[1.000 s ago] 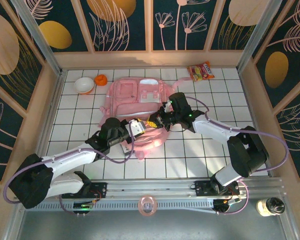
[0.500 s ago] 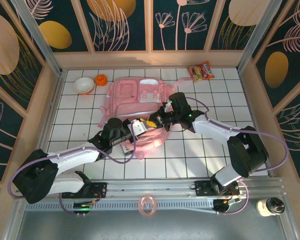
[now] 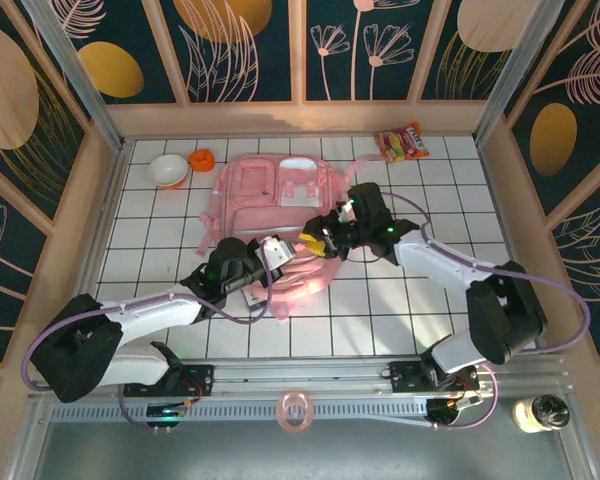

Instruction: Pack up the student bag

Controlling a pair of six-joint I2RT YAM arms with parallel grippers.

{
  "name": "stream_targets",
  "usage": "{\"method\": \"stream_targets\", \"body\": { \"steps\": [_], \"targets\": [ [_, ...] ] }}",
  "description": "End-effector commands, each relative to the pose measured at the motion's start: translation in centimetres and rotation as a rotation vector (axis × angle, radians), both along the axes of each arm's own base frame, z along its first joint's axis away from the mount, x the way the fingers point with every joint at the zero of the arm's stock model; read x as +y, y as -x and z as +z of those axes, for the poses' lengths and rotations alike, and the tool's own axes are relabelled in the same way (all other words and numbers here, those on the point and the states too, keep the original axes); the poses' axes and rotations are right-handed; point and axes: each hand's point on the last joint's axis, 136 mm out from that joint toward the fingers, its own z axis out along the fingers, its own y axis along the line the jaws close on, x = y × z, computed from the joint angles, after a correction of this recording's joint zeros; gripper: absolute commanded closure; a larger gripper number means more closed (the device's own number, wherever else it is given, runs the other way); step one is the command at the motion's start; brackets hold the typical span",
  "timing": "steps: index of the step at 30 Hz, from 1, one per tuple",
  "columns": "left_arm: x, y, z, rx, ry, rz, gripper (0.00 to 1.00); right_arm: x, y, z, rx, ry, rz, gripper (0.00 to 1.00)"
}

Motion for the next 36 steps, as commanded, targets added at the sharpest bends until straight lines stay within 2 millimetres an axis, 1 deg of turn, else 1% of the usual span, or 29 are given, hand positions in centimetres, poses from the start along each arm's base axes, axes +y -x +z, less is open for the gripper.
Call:
{"method": "stream_targets", "body": {
  "steps": [1,5,8,10,14,16,20,22,23,25,26,27,29,31,33,36],
  "targets": [
    [0.1,1.0,-0.2,0.076,0.070,-0.001,1.00,-1.6,0.1,-0.6,-0.011,0.048,-0.039,0.62],
    [0.1,1.4,0.0,0.115,0.104,-0.001,1.00,-0.6,-1.0,-0.8,-0.011,0.026,-0.032,0.62],
    [0.1,1.4,0.5,0.127,0.128,0.005,1.00,0.1,-1.3,-1.4,-0.006,0.042,-0.022,0.62],
    [0.0,1.3,0.5,0.135,0.129,0.009,1.00,-0.1,-1.6,-2.1,0.001,0.063,-0.029,0.62],
    [0.3,1.0,0.0,0.152,0.122,0.039,1.00,-1.3,-2.1,-3.1,-0.002,0.118,-0.071,0.58],
    [0.3,1.2,-0.1,0.168,0.123,0.036,1.00,-1.1,-2.2,-3.2,0.000,0.103,-0.078,0.57],
    [0.2,1.5,-0.1,0.185,0.135,0.024,1.00,-0.2,-2.8,-3.3,-0.004,0.070,-0.074,0.59],
    [0.1,1.5,0.0,0.192,0.142,0.023,1.00,0.2,-3.1,-3.4,-0.006,0.060,-0.071,0.64],
    [0.1,1.5,0.0,0.197,0.147,0.026,1.00,0.3,-3.3,-3.3,-0.011,0.055,-0.071,0.68],
    [0.3,1.1,0.0,0.211,0.150,0.056,1.00,0.3,-3.5,-3.4,-0.021,0.064,-0.068,0.90],
    [0.6,0.8,-0.2,0.221,0.147,0.085,1.00,0.0,-3.7,-3.5,-0.029,0.079,-0.068,0.97],
    [1.0,0.6,-0.4,0.234,0.139,0.116,1.00,-0.2,-3.7,-3.3,-0.046,0.093,-0.066,1.00],
    [2.1,0.1,-1.0,0.259,0.126,0.190,1.00,-0.5,-3.4,-3.0,-0.061,0.110,-0.056,1.00],
    [3.6,-0.2,-1.5,0.283,0.114,0.273,1.00,-1.8,-4.0,-2.6,-0.071,0.114,-0.077,1.00],
    [5.1,-0.5,-1.7,0.301,0.113,0.346,1.00,-2.5,-3.9,-2.5,-0.077,0.119,-0.076,1.00],
    [8.1,-1.3,-1.4,0.313,0.141,0.478,1.00,-3.7,-4.0,-1.7,-0.093,0.118,-0.077,1.00]
  ]
}}
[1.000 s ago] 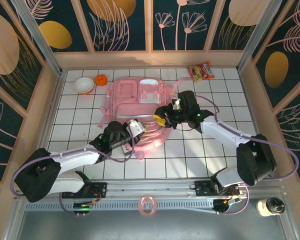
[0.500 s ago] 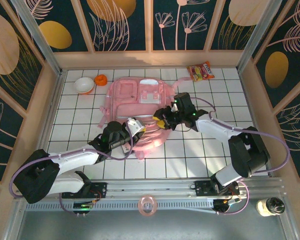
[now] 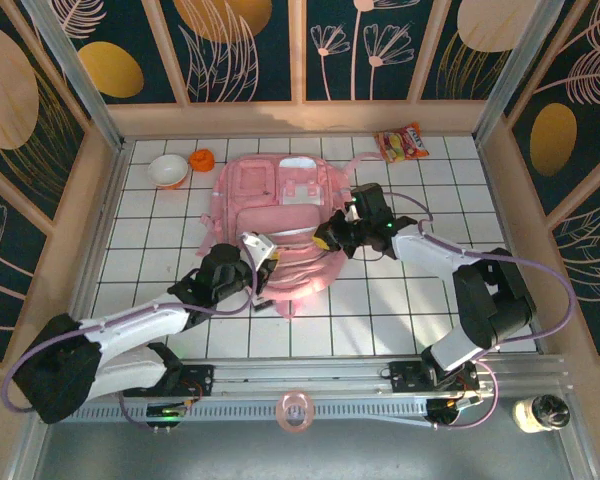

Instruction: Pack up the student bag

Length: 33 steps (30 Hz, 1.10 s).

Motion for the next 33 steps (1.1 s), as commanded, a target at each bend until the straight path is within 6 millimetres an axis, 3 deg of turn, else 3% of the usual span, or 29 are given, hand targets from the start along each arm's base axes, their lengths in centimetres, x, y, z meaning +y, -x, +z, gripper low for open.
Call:
{"method": "stream_targets", "body": {
  "steps": [1,7,11,14,15,17,18,20,22,26,33],
  "targets": [
    [4.9,-1.7,-0.3,0.050,0.000,0.251,1.00,-1.9,-1.0,2.9,-0.094,0.004,-0.010,1.00],
    [11.4,-4.3,-0.8,0.088,-0.024,0.510,1.00,-3.4,-1.0,5.4,-0.131,-0.017,0.019,1.00],
    [12.7,-5.6,-1.1,0.133,-0.008,0.572,1.00,-4.8,-1.2,6.2,-0.151,-0.001,0.013,1.00],
    [9.5,-5.5,0.4,0.133,0.081,0.408,1.00,-5.0,-1.3,6.6,-0.173,0.015,0.032,1.00],
    [8.9,-5.4,0.8,0.141,0.110,0.384,0.96,-5.0,-1.3,6.6,-0.174,0.026,0.041,0.93],
    [6.9,-4.7,1.4,0.157,0.130,0.252,0.76,-5.3,-1.1,6.4,-0.168,0.052,0.042,0.84],
    [5.5,-4.1,2.0,0.154,0.138,0.163,0.65,-5.4,-0.9,6.3,-0.170,0.049,0.038,0.84],
    [4.0,-3.0,3.0,0.110,0.129,0.038,0.50,-5.1,-0.7,6.5,-0.177,0.008,0.028,0.93],
    [2.6,-2.4,4.0,0.017,0.067,-0.057,0.44,-4.8,-0.7,6.9,-0.189,-0.031,0.025,1.00],
    [-1.1,-2.0,4.6,-0.115,-0.108,-0.218,0.32,-4.2,-0.9,8.0,-0.213,-0.058,0.031,1.00],
    [-6.4,-5.2,4.3,-0.142,-0.172,-0.253,0.23,-4.0,-0.8,8.5,-0.218,-0.069,0.037,1.00]
  ]
}}
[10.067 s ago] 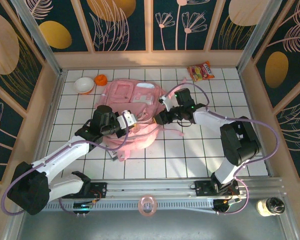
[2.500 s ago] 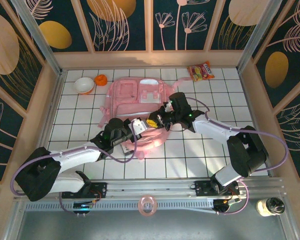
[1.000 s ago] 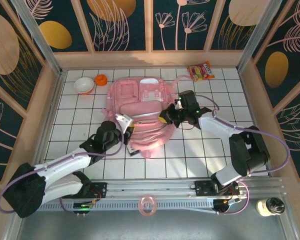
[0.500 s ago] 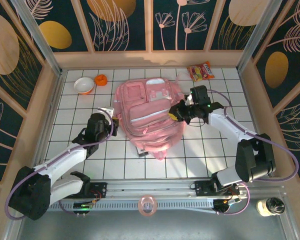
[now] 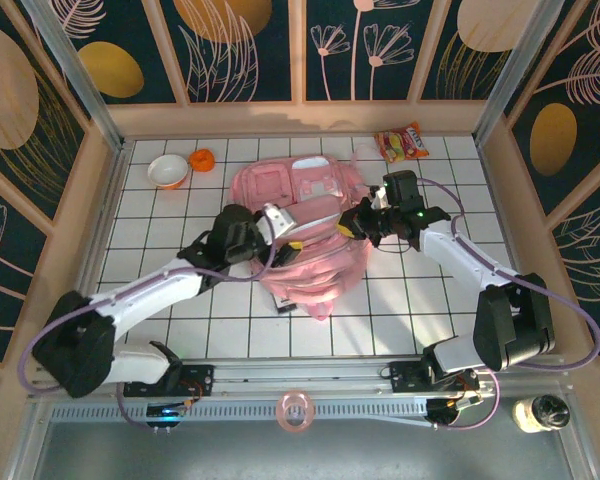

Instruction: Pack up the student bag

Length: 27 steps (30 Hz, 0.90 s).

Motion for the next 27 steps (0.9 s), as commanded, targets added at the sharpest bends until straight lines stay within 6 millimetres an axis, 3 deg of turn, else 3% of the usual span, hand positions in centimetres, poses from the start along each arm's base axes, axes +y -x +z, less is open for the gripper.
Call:
{"method": "stream_targets", "body": {
  "steps": [1,7,8,11,13,14,16,19,23,27],
  "targets": [
    [-1.8,-1.5,0.1,-0.056,-0.031,-0.027,0.23,1.0,-0.1,4.1,-0.111,-0.088,0.038,1.00],
    [-3.5,-2.6,-1.7,-0.030,-0.067,-0.011,0.24,1.2,-0.2,4.5,-0.122,-0.105,0.045,1.00],
    [-3.2,-3.2,-1.8,-0.030,-0.070,0.034,0.32,1.2,-0.1,4.5,-0.121,-0.104,0.046,1.00],
    [-2.1,-4.3,-1.1,-0.045,-0.054,0.133,0.74,0.3,0.0,3.5,-0.108,-0.048,0.030,0.99],
    [-2.0,-4.1,0.1,-0.057,-0.007,0.140,0.96,-1.0,0.0,2.4,-0.094,0.031,-0.005,0.82],
    [-2.1,-3.8,0.7,-0.049,0.028,0.139,1.00,-1.8,0.1,1.8,-0.091,0.086,-0.026,0.71],
    [-2.4,-3.3,2.0,-0.024,0.108,0.139,1.00,-2.6,0.5,1.1,-0.084,0.162,-0.051,0.58],
    [-2.9,-2.6,3.9,0.021,0.239,0.131,1.00,-2.1,1.1,0.8,-0.090,0.181,-0.071,0.42],
    [-3.1,-2.5,5.5,0.036,0.331,0.135,1.00,-0.2,1.7,-0.1,-0.081,0.160,-0.059,0.41],
    [-3.4,-2.3,5.9,0.039,0.340,0.117,1.00,1.5,1.0,-0.4,-0.091,0.126,-0.030,0.41]
  ]
}}
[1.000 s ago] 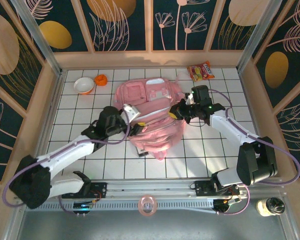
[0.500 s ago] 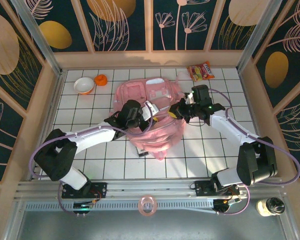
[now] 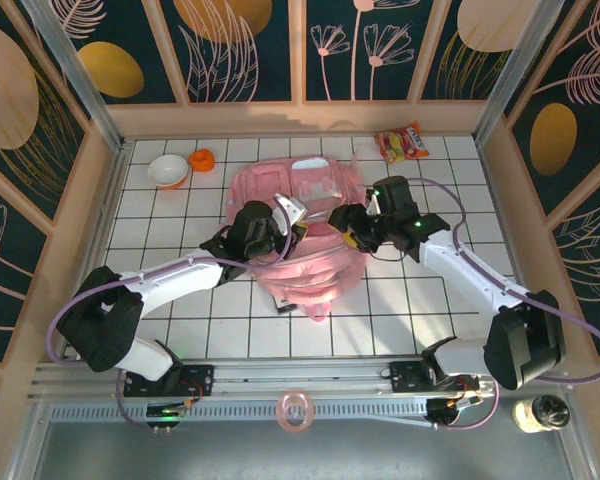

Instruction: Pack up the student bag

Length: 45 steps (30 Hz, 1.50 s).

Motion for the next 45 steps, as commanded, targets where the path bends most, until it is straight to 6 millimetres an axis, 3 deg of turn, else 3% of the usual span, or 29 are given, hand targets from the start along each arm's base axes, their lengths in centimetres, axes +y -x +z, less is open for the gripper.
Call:
{"method": "stream_targets", "body": {
  "steps": [1,3,4,6,8,11,14,17,21,23,26,29,33,41,45],
  "targets": [
    [-1.2,-0.2,6.9,-0.110,0.212,-0.021,1.00,0.9,-1.0,-1.1,-0.001,-0.004,-0.014,0.42],
    [-1.2,0.1,7.7,-0.116,0.234,-0.029,1.00,0.6,-1.6,-2.3,0.013,0.024,-0.027,0.53],
    [-1.1,0.0,7.9,-0.118,0.239,-0.021,1.00,0.1,-1.8,-3.2,0.020,0.055,-0.040,0.64],
    [-0.6,-0.4,8.6,-0.129,0.233,0.013,1.00,-1.4,-1.8,-5.1,0.050,0.141,-0.063,0.81],
    [0.2,-1.1,9.1,-0.151,0.191,0.056,1.00,-3.4,-1.2,-7.1,0.079,0.239,-0.071,0.91],
    [1.8,-2.4,9.5,-0.167,0.128,0.109,1.00,-6.7,-0.6,-9.3,0.111,0.331,-0.090,1.00],
    [3.7,-3.6,9.4,-0.152,0.092,0.152,1.00,-9.5,-0.8,-10.6,0.119,0.381,-0.116,1.00],
    [5.3,-4.6,11.4,-0.170,0.089,0.190,1.00,-11.4,-2.1,-10.8,0.104,0.404,-0.134,1.00],
    [6.7,-5.3,12.7,-0.180,0.058,0.233,1.00,-11.5,-5.4,-8.0,0.018,0.385,-0.132,1.00],
    [7.1,-5.7,13.2,-0.178,0.045,0.259,1.00,-9.7,-6.9,-4.6,-0.077,0.308,-0.091,0.97],
    [7.3,-6.3,13.7,-0.170,0.037,0.283,1.00,-7.3,-7.4,0.7,-0.217,0.239,-0.058,0.65],
    [7.7,-7.1,14.1,-0.166,0.029,0.313,1.00,-6.3,-5.7,3.5,-0.273,0.240,-0.042,0.54],
    [8.5,-8.3,14.6,-0.159,0.041,0.359,1.00,-4.6,-1.0,3.5,-0.320,0.318,-0.013,0.46],
    [9.0,-11.5,15.6,-0.123,0.095,0.430,1.00,1.3,9.8,-2.1,-0.308,0.446,0.157,0.33],
    [9.3,-12.4,15.9,-0.121,0.100,0.453,1.00,4.5,13.1,-6.0,-0.276,0.539,0.328,0.19]
  ]
}}
